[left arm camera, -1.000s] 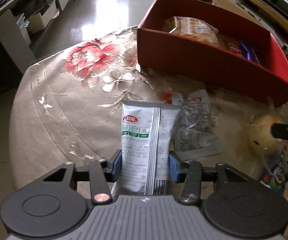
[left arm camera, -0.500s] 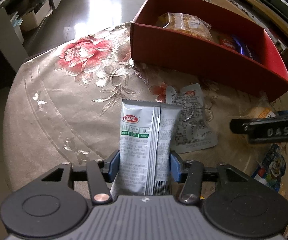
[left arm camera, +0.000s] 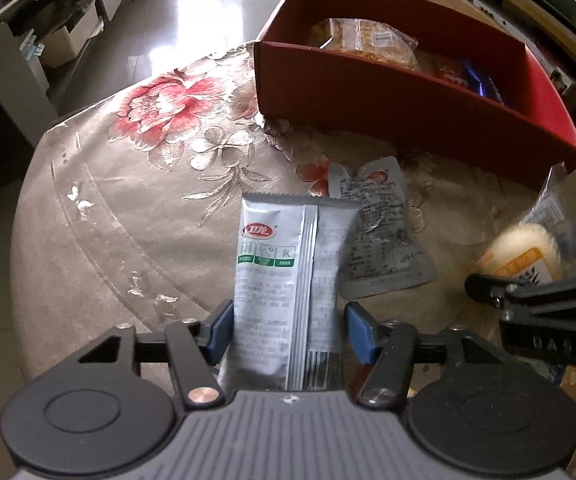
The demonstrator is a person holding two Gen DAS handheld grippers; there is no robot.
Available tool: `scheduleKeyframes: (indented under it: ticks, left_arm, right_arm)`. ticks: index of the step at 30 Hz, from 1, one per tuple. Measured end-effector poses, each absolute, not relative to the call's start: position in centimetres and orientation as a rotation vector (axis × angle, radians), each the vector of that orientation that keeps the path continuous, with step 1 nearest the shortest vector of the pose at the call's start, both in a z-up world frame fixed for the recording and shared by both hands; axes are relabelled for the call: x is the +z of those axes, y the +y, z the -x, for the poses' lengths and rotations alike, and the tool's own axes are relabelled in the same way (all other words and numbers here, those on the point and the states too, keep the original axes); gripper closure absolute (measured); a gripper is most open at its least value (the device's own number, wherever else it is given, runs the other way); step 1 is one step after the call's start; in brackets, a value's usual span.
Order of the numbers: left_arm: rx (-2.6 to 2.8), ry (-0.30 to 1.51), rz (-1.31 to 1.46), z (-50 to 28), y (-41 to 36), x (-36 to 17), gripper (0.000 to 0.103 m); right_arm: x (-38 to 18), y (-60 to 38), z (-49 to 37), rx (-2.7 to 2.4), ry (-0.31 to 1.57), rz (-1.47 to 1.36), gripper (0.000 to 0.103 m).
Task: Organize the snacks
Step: 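Grasp the white-green snack stick packet with the left tool while the right tool grasps the round bread bun bag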
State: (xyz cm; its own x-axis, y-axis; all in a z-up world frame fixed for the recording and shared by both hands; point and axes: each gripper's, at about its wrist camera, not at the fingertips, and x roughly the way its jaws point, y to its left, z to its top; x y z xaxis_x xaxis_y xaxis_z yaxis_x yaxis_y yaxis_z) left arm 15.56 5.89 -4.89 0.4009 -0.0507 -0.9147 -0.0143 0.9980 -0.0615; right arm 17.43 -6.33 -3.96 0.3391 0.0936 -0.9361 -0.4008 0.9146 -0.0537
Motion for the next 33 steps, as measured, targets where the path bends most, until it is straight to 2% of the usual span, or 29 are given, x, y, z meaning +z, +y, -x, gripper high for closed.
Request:
scheduleKeyframes:
  ticks: [4,6,11,14,17,18,19,20,21,22,28,33]
  left_arm:
    - [-0.012,1.153,0.079,-15.5,6.2,-4.7,0.041]
    - [-0.004,1.158,0.091,-15.6,6.4,-4.7,0.038]
    - [0.007,1.148,0.073,-16.0,6.4,-4.9,0.023]
    - [0.010,1.162,0.072,-16.2,6.4,-5.6,0.021]
    - [0.023,1.149,0.033,-16.1,5.7,-5.7,0.023]
    - [0.024,1.149,0.038,-16.1,5.7,-5.7,0.030]
    - [0.028,1.146,0.044,-16.1,5.8,-5.5,0.035]
    - [0.026,1.144,0.053,-16.1,5.8,-5.3,0.046]
    - [0.027,1.145,0.068,-16.1,6.0,-5.1,0.050]
    - [0.026,1.149,0.088,-16.1,6.2,-4.9,0.050]
    - [0.024,1.146,0.096,-15.5,6.3,-4.2,0.054]
    - [0.007,1.131,0.115,-14.8,6.2,-3.3,0.054]
  right_arm:
    - [-3.3,-6.8,-16.5,0.353,1.177,0.289,0.040]
    - [-2.8,-7.3,-16.6,0.350,1.170,0.280,0.037]
    - [-2.2,-7.9,-17.9,0.330,1.132,0.257,0.015]
    - [-2.8,-7.9,-18.6,0.319,1.152,0.262,0.013]
    - [-4.1,-7.6,-18.7,0.319,1.161,0.312,0.013]
    - [-4.4,-7.4,-18.7,0.323,1.157,0.326,0.014]
    - [-4.4,-7.2,-18.6,0.327,1.159,0.333,0.021]
    - [-4.2,-7.2,-18.6,0.331,1.161,0.324,0.031]
    - [-3.9,-7.3,-18.6,0.335,1.162,0.307,0.038]
    - [-3.7,-7.5,-18.6,0.337,1.169,0.289,0.044]
    - [-2.4,-8.0,-17.7,0.338,1.144,0.255,0.052]
    - [-1.5,-8.4,-16.9,0.338,1.127,0.249,0.054]
